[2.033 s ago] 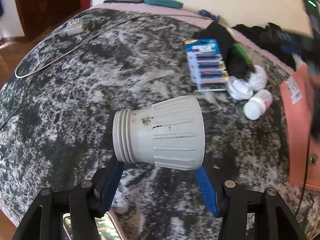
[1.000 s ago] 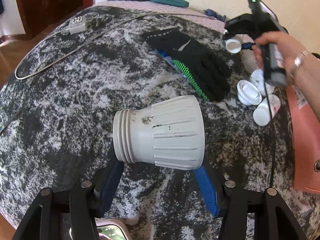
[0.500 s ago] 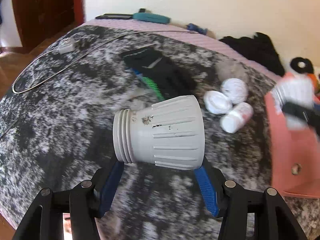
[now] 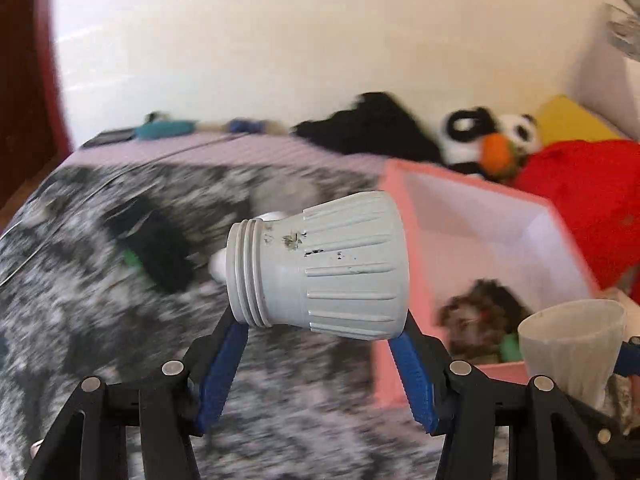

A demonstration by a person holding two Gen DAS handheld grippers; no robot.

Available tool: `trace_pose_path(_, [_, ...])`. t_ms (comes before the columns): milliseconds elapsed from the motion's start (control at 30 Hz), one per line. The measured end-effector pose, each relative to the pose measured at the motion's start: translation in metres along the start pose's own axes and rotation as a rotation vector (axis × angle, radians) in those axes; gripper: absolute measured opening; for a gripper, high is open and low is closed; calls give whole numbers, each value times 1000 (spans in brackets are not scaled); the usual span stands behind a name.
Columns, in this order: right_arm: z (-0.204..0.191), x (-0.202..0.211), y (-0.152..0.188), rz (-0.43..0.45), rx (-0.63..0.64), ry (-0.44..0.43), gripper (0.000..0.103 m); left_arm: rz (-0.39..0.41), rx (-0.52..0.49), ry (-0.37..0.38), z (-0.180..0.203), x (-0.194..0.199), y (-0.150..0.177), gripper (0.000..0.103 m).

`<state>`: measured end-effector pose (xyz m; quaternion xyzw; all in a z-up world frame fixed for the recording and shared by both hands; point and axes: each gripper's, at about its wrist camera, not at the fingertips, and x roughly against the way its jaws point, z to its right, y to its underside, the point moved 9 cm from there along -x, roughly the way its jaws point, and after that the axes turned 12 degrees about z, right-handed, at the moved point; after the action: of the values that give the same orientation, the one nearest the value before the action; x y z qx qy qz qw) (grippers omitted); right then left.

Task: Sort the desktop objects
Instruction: 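Carry the bulb and cup into the pink box and open both tools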

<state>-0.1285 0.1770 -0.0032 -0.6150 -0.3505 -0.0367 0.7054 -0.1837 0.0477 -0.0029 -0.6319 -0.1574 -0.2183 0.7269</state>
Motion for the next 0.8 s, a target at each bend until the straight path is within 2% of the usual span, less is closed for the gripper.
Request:
trace_pose_path(200, [59, 59, -15, 108, -9, 168, 53, 47, -25, 98, 70, -2, -25, 61])
trace_pose_path(367, [103, 113, -42, 249, -1, 321, 53, 101, -16, 184, 116, 2, -52, 61])
trace_pose_path(500, [129, 139, -69, 359, 7, 424, 53, 147, -28, 250, 147, -2, -71, 61])
trace_pose_path(567, [144, 142, -76, 386, -4, 460, 53, 134, -40, 266, 157, -19, -67, 61])
trace_pose_path(600, [152, 136, -76, 379, -16, 467, 53, 117, -43, 274, 161, -29, -64, 65])
trace_pose_path(633, [162, 128, -75, 365, -30, 474, 54, 95, -47, 283, 165, -41, -59, 79])
trace_pose_path(667, [175, 115, -69, 330, -48, 487, 55, 54, -54, 285, 167, -59, -50, 87])
trace_pose_path(700, [190, 99, -61, 281, -71, 504, 69, 29, -62, 260, 164, -74, -44, 87])
trace_pose_path(733, [205, 82, -53, 231, -94, 520, 76, 15, -65, 251, 162, -82, -41, 87])
trace_pose_path(767, [219, 66, -44, 182, -116, 536, 88, -1, -51, 257, 160, -88, -38, 87])
trace_pose_path(800, [230, 57, -38, 154, -143, 542, 89, -12, -16, 276, 156, -93, -39, 87])
